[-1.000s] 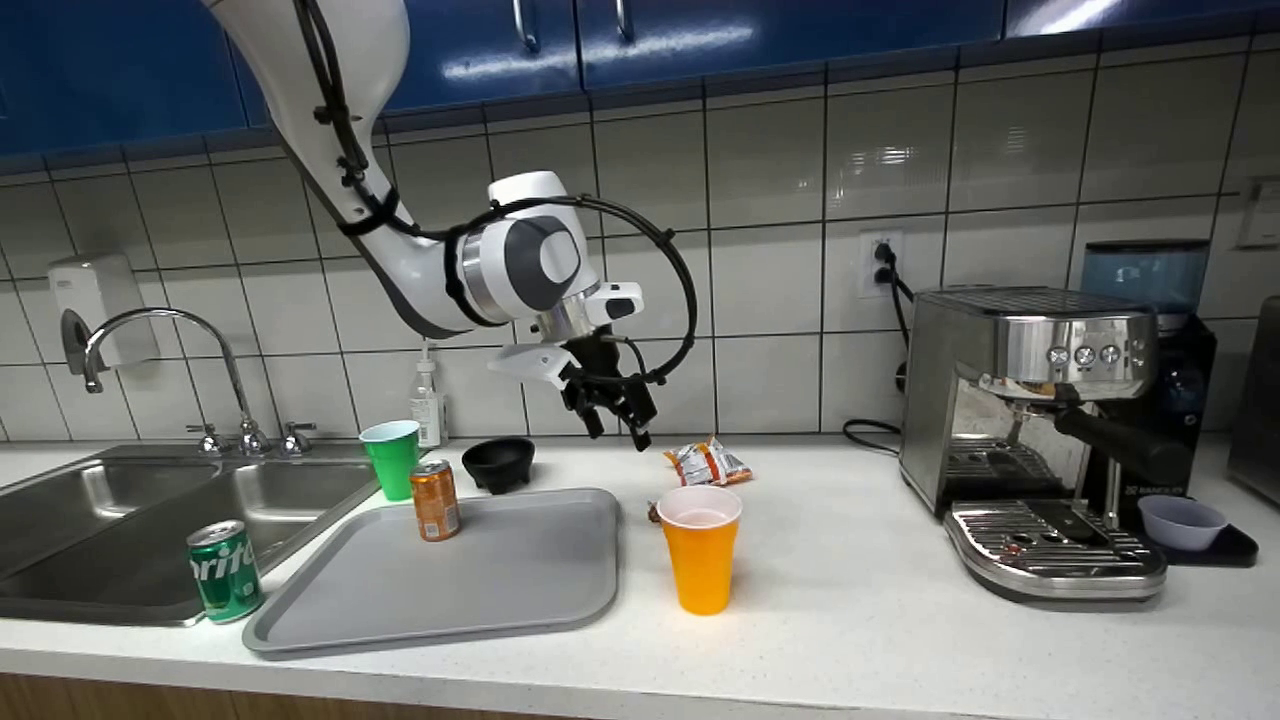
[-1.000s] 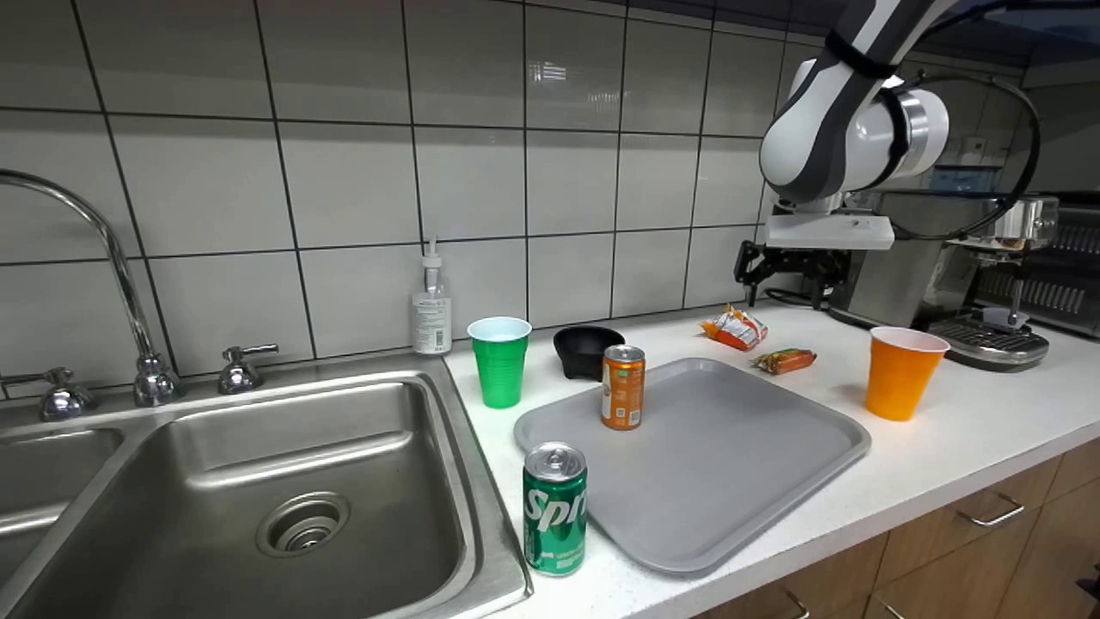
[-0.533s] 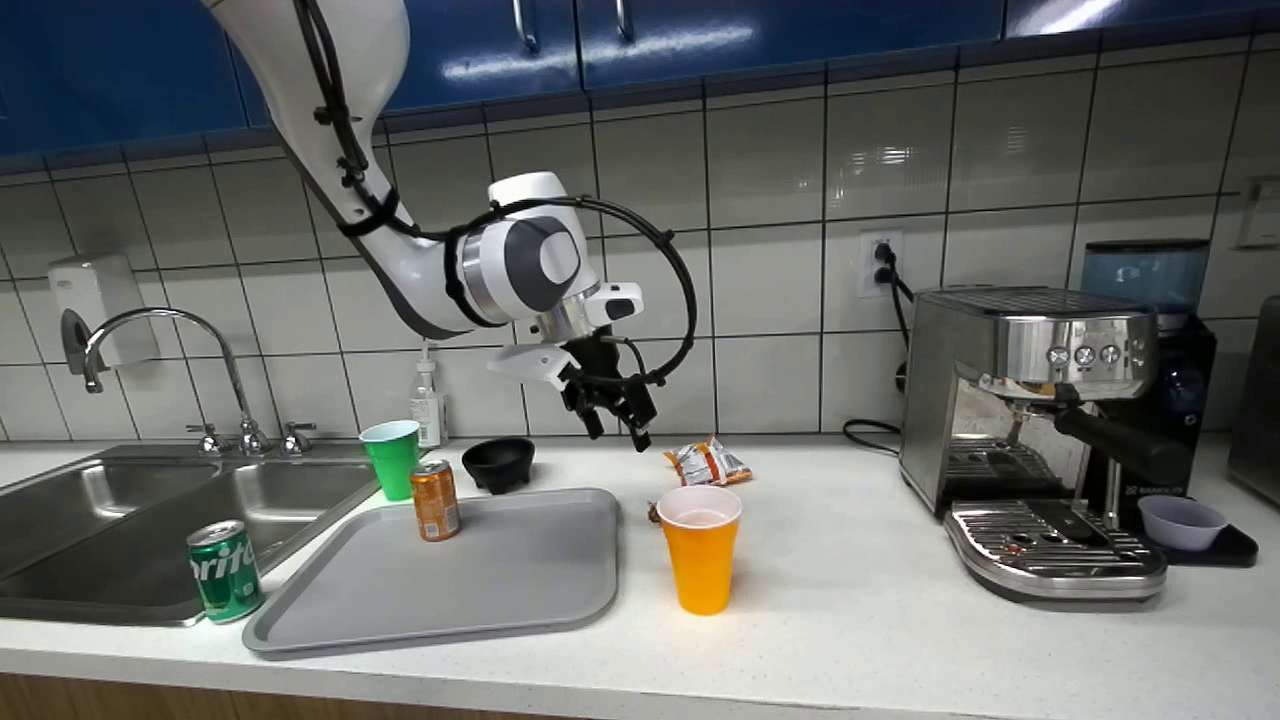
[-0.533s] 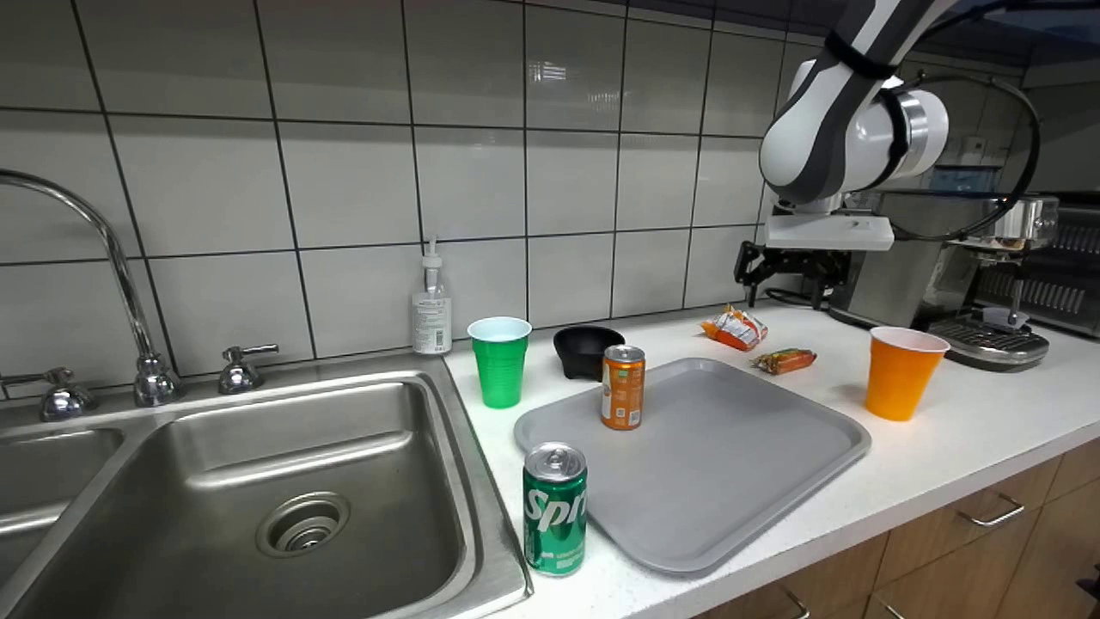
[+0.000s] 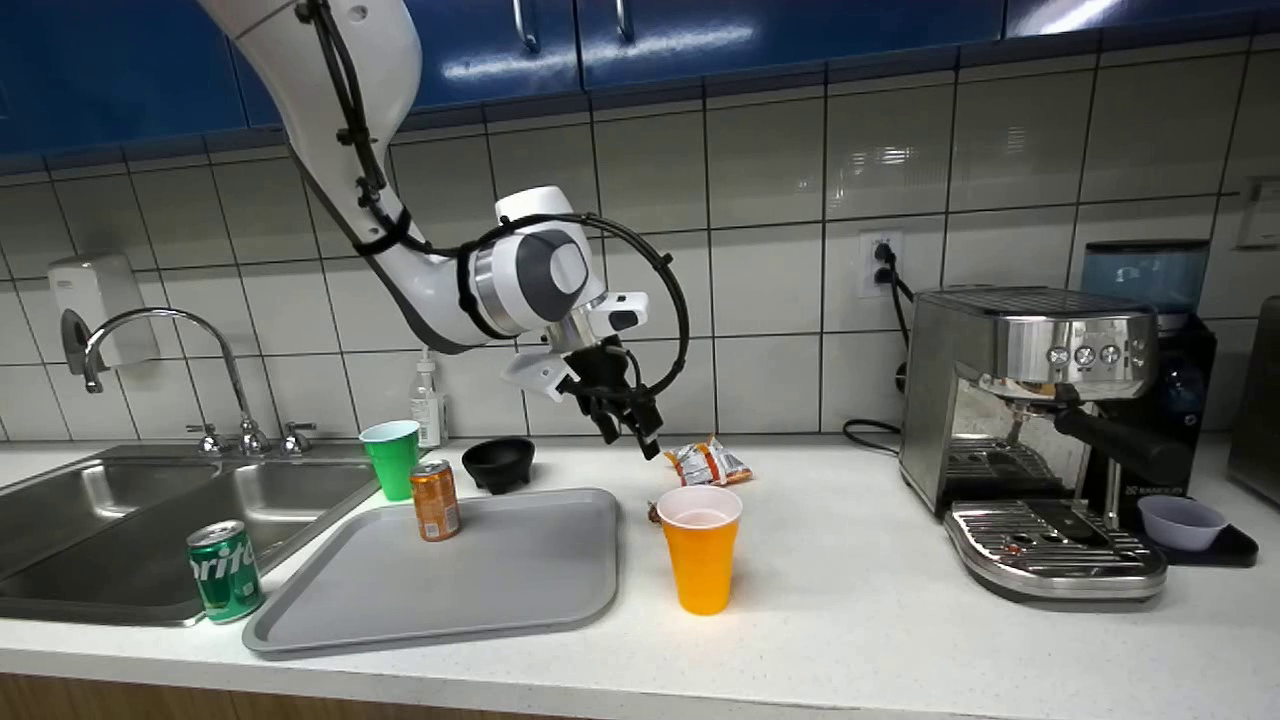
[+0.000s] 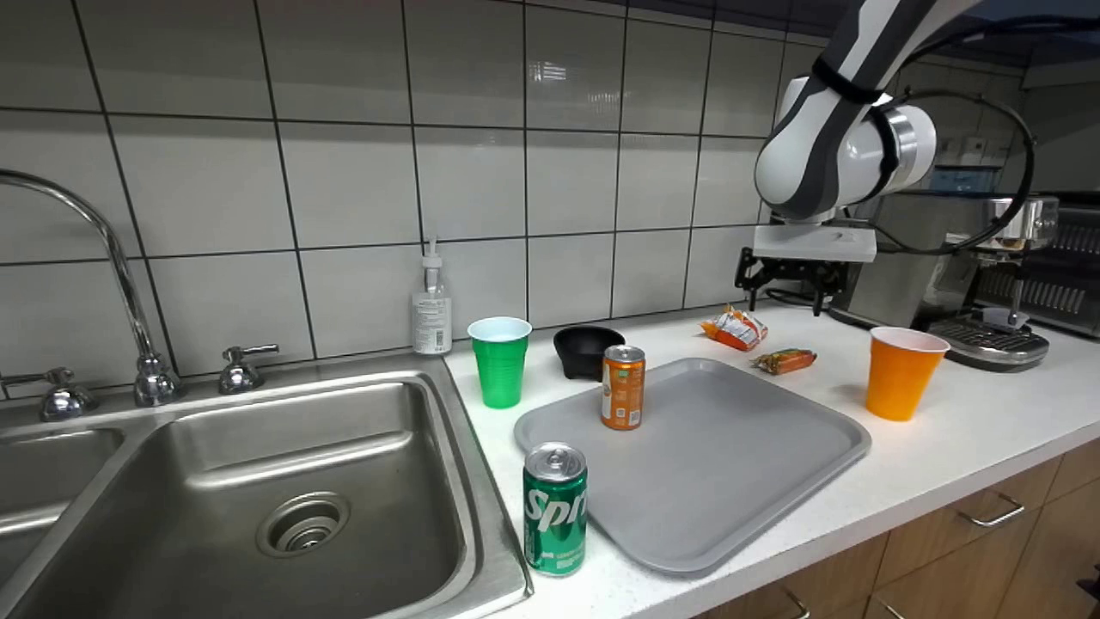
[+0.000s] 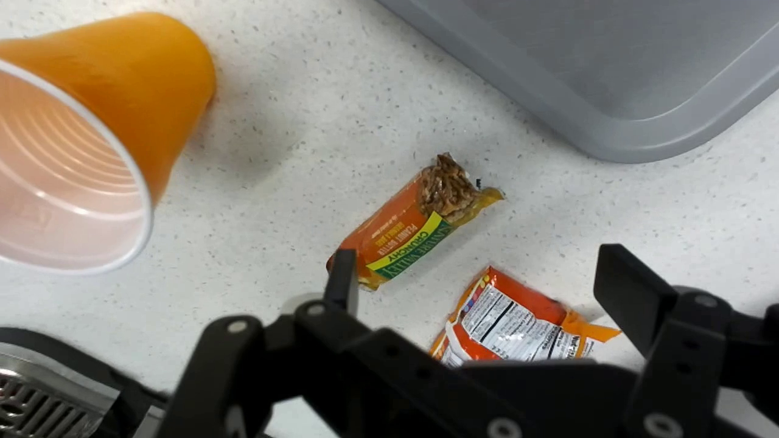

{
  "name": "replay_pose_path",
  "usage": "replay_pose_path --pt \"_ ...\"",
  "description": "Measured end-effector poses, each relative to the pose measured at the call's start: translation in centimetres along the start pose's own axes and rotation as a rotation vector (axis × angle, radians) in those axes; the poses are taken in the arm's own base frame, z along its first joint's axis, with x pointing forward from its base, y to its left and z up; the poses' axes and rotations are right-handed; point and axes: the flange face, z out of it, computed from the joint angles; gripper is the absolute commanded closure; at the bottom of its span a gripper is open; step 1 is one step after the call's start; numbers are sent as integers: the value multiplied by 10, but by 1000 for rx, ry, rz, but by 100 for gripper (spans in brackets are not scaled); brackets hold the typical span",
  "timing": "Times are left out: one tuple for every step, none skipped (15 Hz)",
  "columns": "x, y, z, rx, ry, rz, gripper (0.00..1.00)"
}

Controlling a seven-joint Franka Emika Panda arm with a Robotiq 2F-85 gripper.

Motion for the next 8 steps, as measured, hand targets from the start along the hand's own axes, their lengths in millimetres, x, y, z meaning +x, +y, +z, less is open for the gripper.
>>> replay_pose_path --pt "4 -1 3 -5 5 16 0" --pt "7 -1 6 -9 9 30 0" --pt "11 -2 9 -13 15 43 0" --pt "16 -3 11 -17 21 55 0" --pt "20 -4 15 -21 26 66 0" --pt "24 -5 18 -24 31 76 0" --pt "28 -7 22 -26 34 84 0" --pt "32 -8 27 -29 37 92 0"
